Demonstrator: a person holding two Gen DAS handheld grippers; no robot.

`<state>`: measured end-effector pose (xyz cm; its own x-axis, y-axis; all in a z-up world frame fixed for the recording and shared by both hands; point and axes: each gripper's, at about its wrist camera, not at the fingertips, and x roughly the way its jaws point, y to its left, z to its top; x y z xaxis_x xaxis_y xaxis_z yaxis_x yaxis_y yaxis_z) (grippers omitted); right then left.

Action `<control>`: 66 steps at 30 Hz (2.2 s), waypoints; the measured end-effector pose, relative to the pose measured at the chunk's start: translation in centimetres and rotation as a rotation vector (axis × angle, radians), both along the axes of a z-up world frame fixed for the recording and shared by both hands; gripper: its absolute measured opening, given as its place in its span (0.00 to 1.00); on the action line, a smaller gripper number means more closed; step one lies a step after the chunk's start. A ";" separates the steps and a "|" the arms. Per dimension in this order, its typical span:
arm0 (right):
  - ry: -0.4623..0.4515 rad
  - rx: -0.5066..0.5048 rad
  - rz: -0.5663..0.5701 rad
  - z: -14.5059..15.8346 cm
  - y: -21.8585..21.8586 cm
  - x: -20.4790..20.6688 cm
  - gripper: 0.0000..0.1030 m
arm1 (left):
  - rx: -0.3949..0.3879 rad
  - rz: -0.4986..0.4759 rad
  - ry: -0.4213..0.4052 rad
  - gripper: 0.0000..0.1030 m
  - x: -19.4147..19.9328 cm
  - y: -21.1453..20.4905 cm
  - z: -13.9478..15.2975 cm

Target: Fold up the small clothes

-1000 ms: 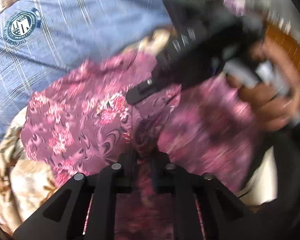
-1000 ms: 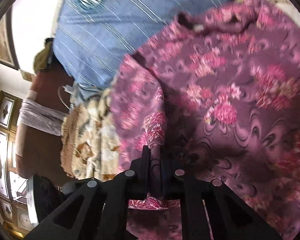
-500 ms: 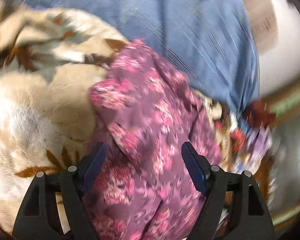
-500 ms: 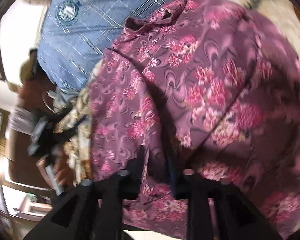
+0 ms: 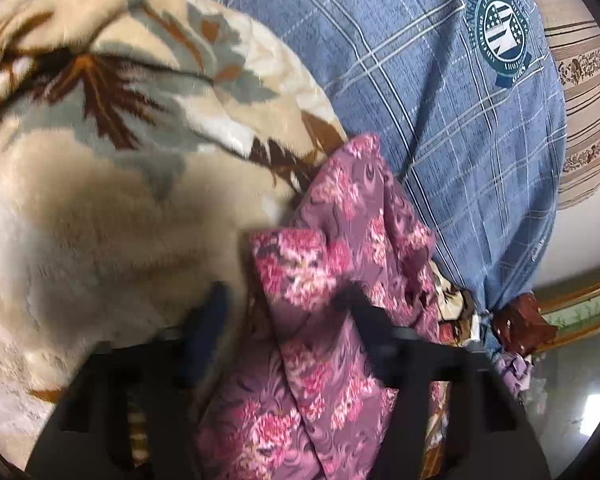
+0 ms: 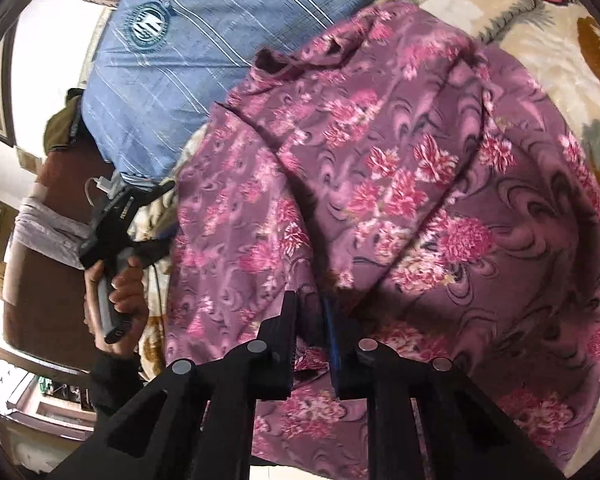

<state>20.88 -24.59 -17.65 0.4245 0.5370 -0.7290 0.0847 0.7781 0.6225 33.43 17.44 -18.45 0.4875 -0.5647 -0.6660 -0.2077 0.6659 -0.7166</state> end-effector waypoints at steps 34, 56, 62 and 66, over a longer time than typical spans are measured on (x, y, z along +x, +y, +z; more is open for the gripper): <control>-0.033 -0.028 0.278 4.6 10.3 18.0 0.56 | 0.048 -0.040 0.100 0.26 -0.5 -0.9 -0.7; -0.072 -0.146 0.264 2.2 19.4 34.1 0.04 | 0.214 0.033 -0.050 0.05 -1.7 0.9 3.1; -0.038 -0.206 0.309 3.0 19.5 29.7 0.36 | 0.203 0.045 0.055 0.30 -0.9 1.8 1.3; -0.124 -0.133 0.293 7.6 14.3 18.5 0.61 | 0.211 0.065 0.022 0.45 -1.6 2.2 2.6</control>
